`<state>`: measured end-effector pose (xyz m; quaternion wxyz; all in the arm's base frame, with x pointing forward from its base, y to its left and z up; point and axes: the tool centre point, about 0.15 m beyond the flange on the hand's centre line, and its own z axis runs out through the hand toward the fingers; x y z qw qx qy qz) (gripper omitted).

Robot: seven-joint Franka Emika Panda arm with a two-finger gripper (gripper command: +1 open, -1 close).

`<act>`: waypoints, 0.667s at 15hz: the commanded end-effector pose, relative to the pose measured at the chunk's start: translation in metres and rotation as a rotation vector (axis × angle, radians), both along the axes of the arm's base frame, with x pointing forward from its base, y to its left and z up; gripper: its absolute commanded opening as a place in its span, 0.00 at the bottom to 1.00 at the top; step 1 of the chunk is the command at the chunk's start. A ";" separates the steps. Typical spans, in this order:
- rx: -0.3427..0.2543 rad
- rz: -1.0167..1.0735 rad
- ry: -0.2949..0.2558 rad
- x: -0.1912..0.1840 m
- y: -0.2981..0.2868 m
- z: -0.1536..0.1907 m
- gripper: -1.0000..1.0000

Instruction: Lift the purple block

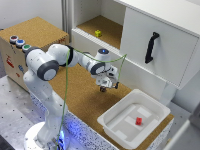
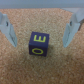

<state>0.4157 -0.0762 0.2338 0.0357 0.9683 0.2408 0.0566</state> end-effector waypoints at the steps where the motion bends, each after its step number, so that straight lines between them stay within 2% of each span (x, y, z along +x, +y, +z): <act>1: -0.044 0.009 -0.030 -0.001 0.009 -0.021 1.00; 5: -0.036 -0.037 -0.016 0.006 0.011 -0.032 1.00; 6: -0.035 -0.046 -0.020 0.007 0.013 -0.035 0.00; 10: -0.040 -0.073 -0.019 0.012 0.015 -0.041 0.00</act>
